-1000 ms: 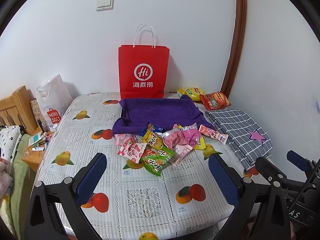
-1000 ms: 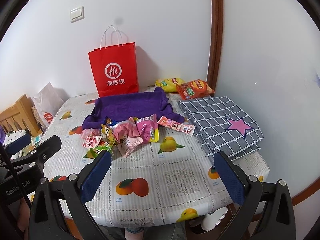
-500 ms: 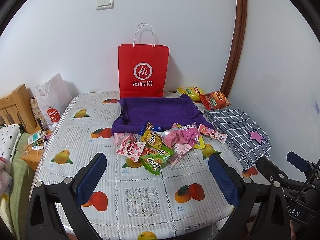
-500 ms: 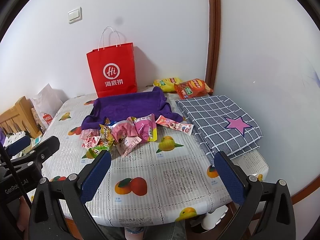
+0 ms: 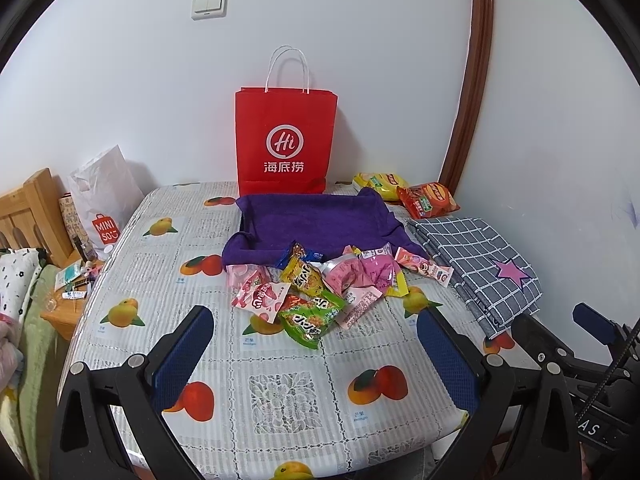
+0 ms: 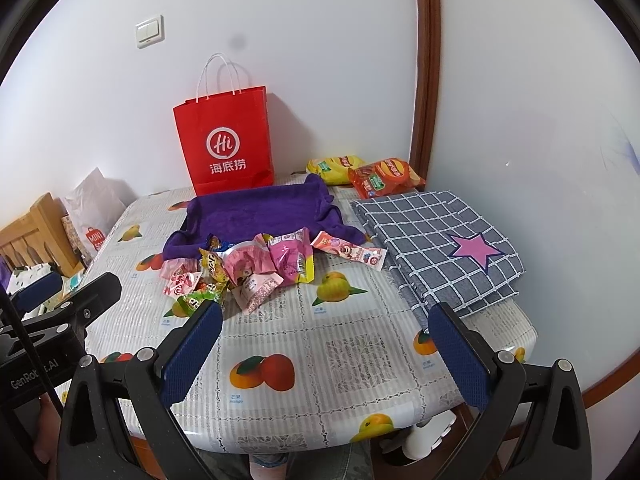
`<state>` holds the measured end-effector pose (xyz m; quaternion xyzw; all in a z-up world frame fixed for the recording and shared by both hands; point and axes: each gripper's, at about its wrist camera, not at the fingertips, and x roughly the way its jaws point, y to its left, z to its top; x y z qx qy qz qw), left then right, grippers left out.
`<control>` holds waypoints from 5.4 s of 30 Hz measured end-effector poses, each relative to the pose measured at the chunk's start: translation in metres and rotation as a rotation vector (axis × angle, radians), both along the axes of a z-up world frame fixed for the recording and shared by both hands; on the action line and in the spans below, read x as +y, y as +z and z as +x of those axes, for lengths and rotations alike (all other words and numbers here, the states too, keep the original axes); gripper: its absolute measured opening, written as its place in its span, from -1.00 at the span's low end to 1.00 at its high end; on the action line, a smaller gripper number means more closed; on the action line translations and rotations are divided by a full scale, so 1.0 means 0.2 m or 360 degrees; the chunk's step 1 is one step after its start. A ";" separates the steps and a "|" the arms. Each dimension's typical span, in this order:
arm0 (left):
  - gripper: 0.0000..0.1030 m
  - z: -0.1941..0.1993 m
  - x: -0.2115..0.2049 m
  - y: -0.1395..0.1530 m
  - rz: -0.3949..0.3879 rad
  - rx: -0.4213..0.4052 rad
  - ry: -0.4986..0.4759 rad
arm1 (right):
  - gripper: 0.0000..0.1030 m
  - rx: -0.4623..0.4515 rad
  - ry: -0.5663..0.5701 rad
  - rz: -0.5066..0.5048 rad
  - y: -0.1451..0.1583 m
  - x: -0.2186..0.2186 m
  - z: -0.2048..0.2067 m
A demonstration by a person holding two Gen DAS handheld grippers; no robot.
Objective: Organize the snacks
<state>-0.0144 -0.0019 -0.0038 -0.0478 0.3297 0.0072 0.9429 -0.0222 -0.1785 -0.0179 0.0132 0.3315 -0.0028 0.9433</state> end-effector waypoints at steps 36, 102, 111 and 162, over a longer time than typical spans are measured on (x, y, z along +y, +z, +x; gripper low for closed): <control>0.98 0.06 0.00 -0.03 0.0031 0.0014 -0.0033 | 0.98 -0.0023 -0.0012 0.0011 -0.02 0.00 -0.01; 0.97 0.85 0.58 -0.70 -0.0151 0.0455 0.0155 | 0.40 0.0280 0.0440 -0.0585 -0.88 -0.09 1.33; 0.97 0.85 0.63 -0.74 -0.0154 0.0486 0.0179 | -0.56 0.0301 0.0468 -0.0394 -0.84 -0.07 1.23; 1.00 0.98 0.45 -0.92 -0.0142 0.0624 -0.0110 | -0.50 0.0364 0.0157 -0.0032 -0.96 -0.20 1.02</control>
